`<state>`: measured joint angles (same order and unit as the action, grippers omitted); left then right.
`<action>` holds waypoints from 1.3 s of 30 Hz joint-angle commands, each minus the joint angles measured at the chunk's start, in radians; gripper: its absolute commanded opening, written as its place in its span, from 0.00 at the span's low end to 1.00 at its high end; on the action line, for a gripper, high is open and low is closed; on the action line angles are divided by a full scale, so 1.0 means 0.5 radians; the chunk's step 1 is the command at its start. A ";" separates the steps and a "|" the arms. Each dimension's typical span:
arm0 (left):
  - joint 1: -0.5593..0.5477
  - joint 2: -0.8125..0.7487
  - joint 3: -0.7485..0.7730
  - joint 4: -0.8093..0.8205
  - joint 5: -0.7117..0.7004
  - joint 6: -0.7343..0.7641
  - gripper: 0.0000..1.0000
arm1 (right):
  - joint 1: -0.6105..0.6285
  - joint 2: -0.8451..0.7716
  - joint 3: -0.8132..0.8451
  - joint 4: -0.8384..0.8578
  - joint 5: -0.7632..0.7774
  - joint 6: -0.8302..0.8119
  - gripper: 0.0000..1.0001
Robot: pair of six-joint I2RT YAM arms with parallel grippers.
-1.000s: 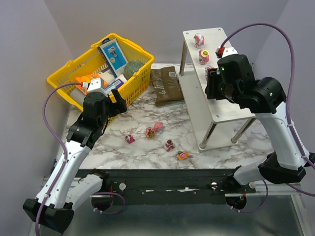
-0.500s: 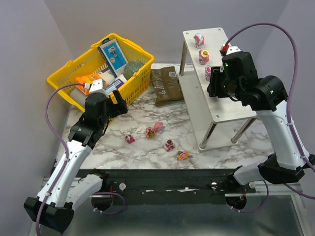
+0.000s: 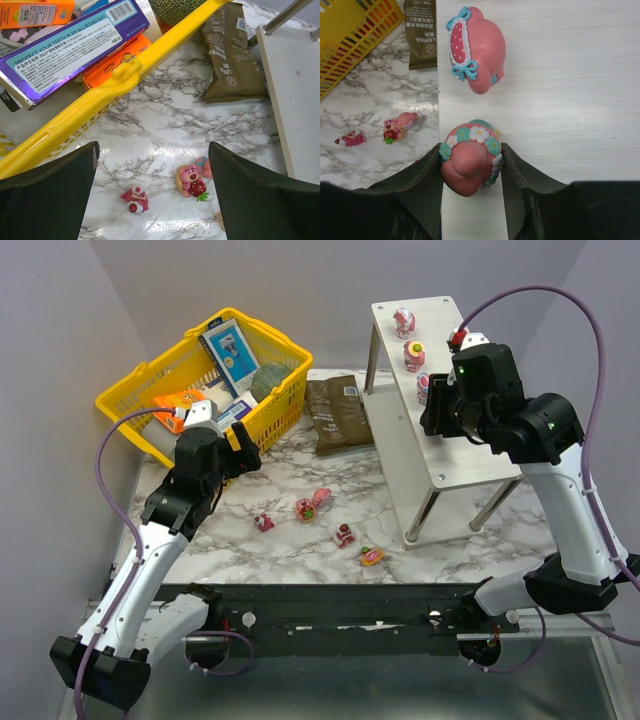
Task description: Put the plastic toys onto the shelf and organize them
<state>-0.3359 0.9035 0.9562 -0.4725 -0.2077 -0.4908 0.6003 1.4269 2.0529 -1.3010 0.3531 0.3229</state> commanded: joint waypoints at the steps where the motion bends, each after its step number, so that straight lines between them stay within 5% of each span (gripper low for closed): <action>1: -0.006 -0.012 -0.029 0.043 0.020 0.024 0.99 | -0.016 0.048 -0.044 -0.411 0.024 -0.032 0.44; 20: -0.006 -0.086 -0.065 0.083 0.023 0.049 0.99 | -0.016 -0.001 -0.114 -0.144 0.067 -0.075 0.72; 39: -0.006 -0.077 -0.065 0.083 0.020 0.055 0.99 | -0.016 -0.332 -0.709 0.648 0.067 -0.164 0.63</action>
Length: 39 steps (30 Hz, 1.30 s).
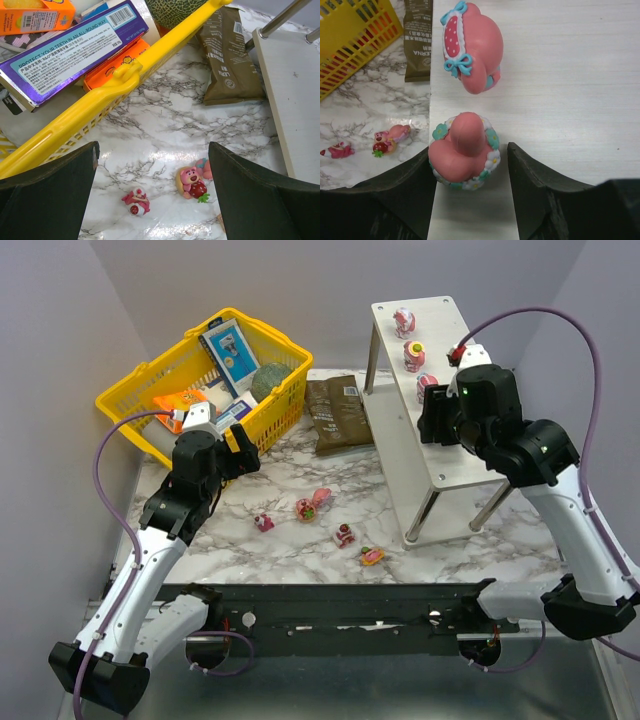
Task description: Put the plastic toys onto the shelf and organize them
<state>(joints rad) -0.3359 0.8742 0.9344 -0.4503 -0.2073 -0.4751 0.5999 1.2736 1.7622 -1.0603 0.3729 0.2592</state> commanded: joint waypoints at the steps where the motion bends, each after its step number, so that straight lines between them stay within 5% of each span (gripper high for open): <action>1: -0.006 -0.018 -0.022 0.039 0.022 0.024 0.99 | -0.016 -0.031 -0.146 0.194 0.027 -0.040 0.62; 9: -0.006 -0.021 -0.019 0.032 0.010 0.027 0.99 | -0.012 -0.080 -0.260 0.255 0.064 -0.049 0.58; 17: -0.006 0.000 0.003 0.032 0.022 0.027 0.99 | -0.016 -0.169 -0.346 0.314 0.027 -0.138 0.34; 24: -0.006 0.010 0.018 0.029 0.046 0.027 0.99 | -0.019 -0.347 -0.493 0.372 -0.288 -0.398 0.33; 34: -0.006 0.013 0.015 0.026 0.086 0.002 0.99 | -0.025 -0.335 -0.493 0.265 -0.534 -0.454 0.55; 39: -0.006 -0.006 0.000 0.029 0.086 -0.001 0.99 | -0.025 -0.320 -0.487 0.258 -0.421 -0.387 0.81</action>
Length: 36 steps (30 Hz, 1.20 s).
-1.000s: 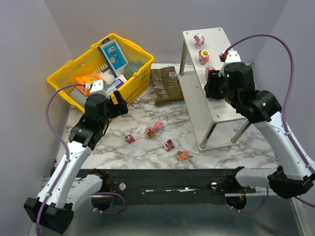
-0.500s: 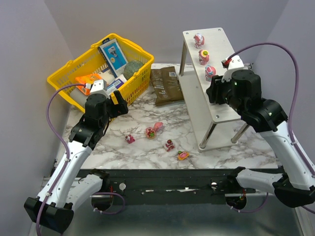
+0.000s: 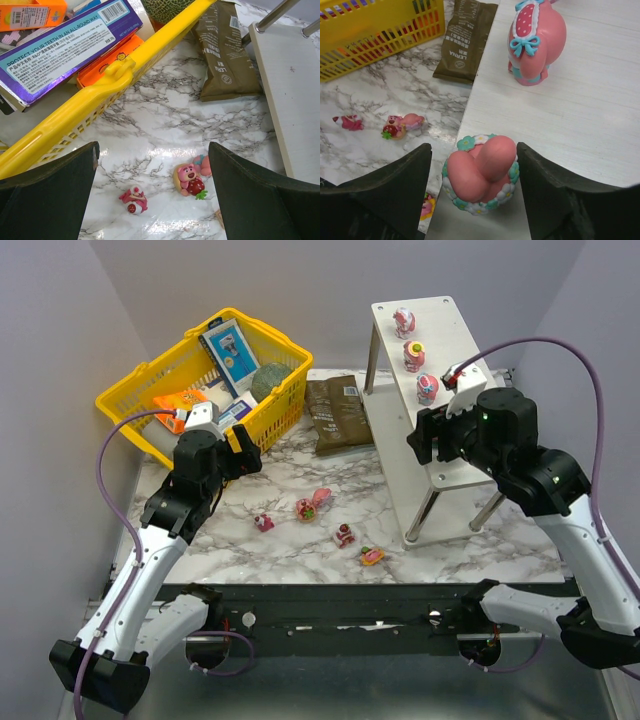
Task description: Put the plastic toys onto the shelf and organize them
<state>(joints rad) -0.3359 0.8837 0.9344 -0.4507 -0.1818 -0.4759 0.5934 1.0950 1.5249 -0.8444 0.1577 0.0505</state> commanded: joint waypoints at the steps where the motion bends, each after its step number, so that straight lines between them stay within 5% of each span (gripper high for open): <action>1: -0.006 -0.025 -0.003 0.027 0.035 0.001 0.99 | -0.012 0.037 -0.007 -0.173 0.028 0.040 0.84; 22: -0.006 0.012 -0.010 0.052 0.057 0.001 0.99 | 0.019 0.025 0.242 -0.321 0.267 0.850 0.89; 36: -0.006 0.021 -0.004 0.045 0.051 0.001 0.99 | 0.034 0.108 0.365 -0.296 0.393 0.838 0.59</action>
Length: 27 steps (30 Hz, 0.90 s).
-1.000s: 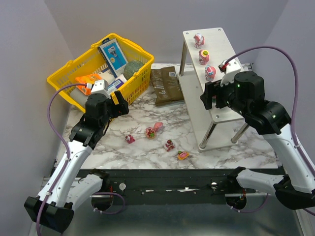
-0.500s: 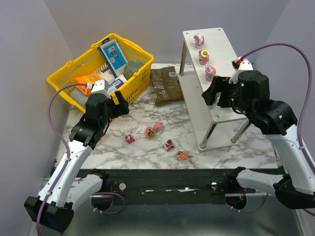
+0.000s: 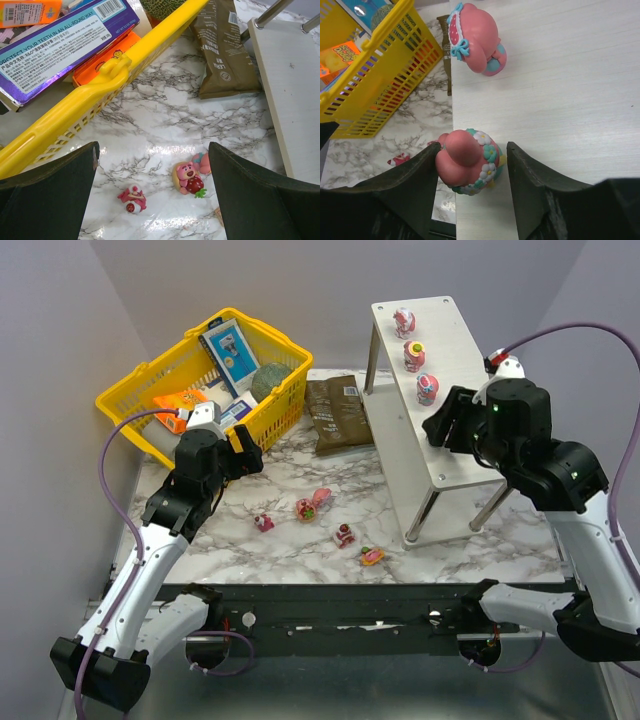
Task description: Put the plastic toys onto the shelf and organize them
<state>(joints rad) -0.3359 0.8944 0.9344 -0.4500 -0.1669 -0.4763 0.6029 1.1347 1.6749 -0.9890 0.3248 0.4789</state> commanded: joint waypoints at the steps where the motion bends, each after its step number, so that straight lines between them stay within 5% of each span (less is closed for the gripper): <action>1: -0.006 -0.003 0.003 0.041 0.021 0.001 0.99 | 0.015 0.032 0.068 0.017 0.047 -0.037 0.58; 9: -0.006 -0.006 0.000 0.035 0.006 0.008 0.99 | 0.015 -0.011 -0.012 0.125 -0.045 -0.350 0.43; 27: -0.006 -0.009 -0.010 0.032 0.027 0.008 0.99 | -0.153 -0.116 -0.202 0.312 -0.554 -0.590 0.52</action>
<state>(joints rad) -0.3359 0.8967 0.9344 -0.4500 -0.1669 -0.4759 0.5735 1.0893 1.5898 -0.8497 0.1349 0.2062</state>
